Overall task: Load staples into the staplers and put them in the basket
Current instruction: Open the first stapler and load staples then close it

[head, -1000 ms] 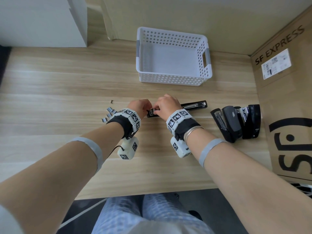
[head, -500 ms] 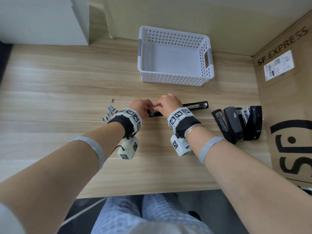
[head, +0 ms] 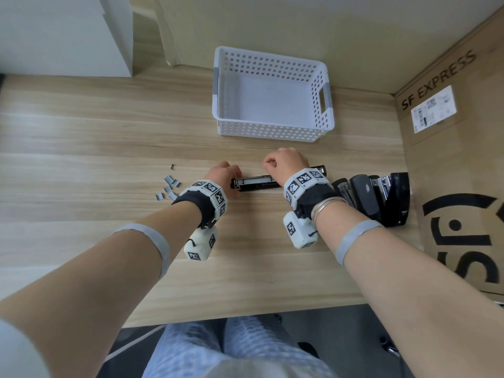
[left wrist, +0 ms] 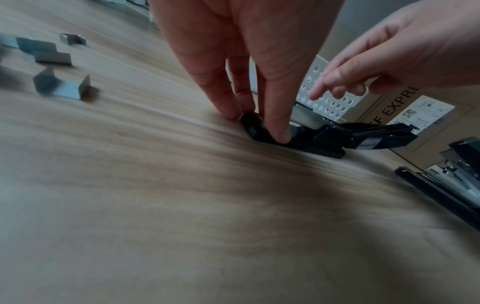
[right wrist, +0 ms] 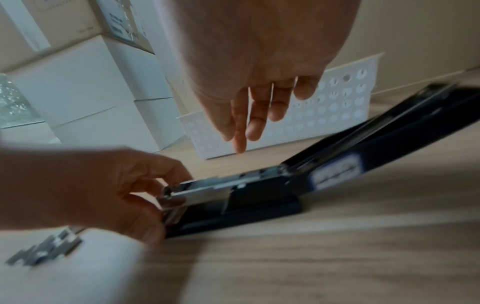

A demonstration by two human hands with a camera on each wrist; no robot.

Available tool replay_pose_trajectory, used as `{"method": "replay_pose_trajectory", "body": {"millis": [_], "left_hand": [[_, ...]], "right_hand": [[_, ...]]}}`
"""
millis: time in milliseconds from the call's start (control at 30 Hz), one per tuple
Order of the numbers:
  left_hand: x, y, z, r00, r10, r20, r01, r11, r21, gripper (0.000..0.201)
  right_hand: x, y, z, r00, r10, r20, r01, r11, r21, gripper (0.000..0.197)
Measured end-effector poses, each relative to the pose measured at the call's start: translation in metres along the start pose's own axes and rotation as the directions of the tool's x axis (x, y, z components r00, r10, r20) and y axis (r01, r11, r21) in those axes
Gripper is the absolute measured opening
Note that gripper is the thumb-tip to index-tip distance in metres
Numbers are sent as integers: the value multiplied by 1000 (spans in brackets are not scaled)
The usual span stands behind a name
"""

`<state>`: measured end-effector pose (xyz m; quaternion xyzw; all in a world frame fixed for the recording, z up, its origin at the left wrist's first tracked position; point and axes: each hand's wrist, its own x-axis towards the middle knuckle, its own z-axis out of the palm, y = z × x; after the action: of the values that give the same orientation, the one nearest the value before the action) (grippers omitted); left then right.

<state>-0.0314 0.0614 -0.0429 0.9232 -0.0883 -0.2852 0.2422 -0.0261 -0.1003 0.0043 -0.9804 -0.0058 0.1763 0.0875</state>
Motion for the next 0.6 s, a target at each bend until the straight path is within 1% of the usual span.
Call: {"method": "replay_pose_trajectory", "body": {"millis": [67,167,300,400,500,600], "left_hand": [[1,1,0,1000,5,3,-5,1000,17,44],[1,2,0,1000,11,4,-12,999,42,43],[1,2,1,1000,12,-2,-12,998,68,42],[1,1,1,1000,9,-5,-9,998,69,45],[1,2,1,1000,10,-3,-10,998,67,45],[2,2,0,1000,13,4,-13,997,80,43]], "right_hand": [[1,8,-4,999,7,34,-6,999,-35,20],[0,1,2,995,-28,92,32,999,-38,20],[1,-22,18,994,-76,82,74,997,37,25],[5,-34,24,990,-105,93,103,994,17,29],[8,-36,27,988,-104,111,104,995,7,32],[8,-31,26,988,-90,126,88,996,21,31]]}}
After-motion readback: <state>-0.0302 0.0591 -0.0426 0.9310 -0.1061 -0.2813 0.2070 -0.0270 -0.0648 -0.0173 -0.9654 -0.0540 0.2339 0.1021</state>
